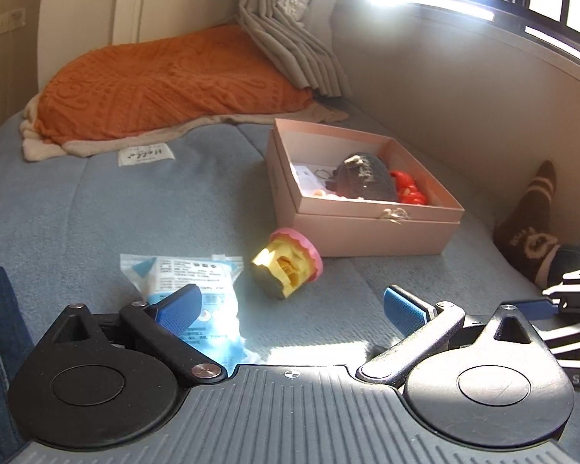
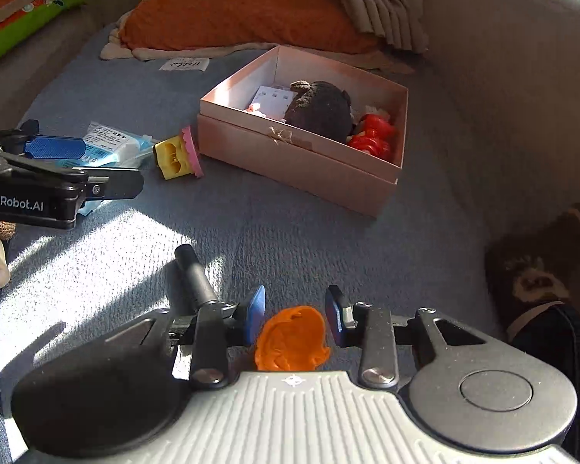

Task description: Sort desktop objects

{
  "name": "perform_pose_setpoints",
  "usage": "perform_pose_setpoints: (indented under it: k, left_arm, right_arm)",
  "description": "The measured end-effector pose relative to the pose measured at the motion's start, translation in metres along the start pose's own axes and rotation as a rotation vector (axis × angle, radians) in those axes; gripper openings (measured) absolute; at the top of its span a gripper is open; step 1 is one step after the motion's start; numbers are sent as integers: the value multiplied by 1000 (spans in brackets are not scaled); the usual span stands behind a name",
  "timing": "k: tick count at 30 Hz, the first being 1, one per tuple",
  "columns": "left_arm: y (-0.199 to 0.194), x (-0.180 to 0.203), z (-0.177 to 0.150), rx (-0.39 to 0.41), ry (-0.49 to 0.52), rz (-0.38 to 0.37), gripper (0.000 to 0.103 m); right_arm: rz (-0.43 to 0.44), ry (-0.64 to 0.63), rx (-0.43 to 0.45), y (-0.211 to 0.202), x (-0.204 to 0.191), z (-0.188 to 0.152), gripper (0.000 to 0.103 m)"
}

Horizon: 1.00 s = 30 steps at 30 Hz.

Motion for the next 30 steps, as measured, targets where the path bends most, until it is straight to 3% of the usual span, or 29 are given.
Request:
perform_pose_setpoints:
  k: [4,10,21,23,26,30]
  left_arm:
    - [17,32,-17,-94,101,-65,103]
    - [36,53,-41,-198,190,-76,103]
    - [56,54,-50,-236,149,-70,103]
    - [55,50,-47,-230,152,-43,103]
    - [53,36,-41,-212,158,73,103]
    - [48,7,-33,-193,53,165,103]
  right_arm:
    - [-43,81,-77,4,29,-14,50]
    - [-94,102,-48,13,25,-19,61]
    - [-159,227,-130,41,45,-21,73]
    - [-146,224,-148,43,43,-24,73]
    - [-117,184,-131,40,32,-26,73]
    - [-26,80,-79,26,3,-25,74]
Point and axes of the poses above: each gripper's, at about its wrist camera, not at the fingertips, and y roughly the way its jaws point, x to its right, z to its top, the point moved 5 cm from there along y, roughly the way its jaws point, and after that the axes turned 12 degrees about -z, right-handed, at the moved point
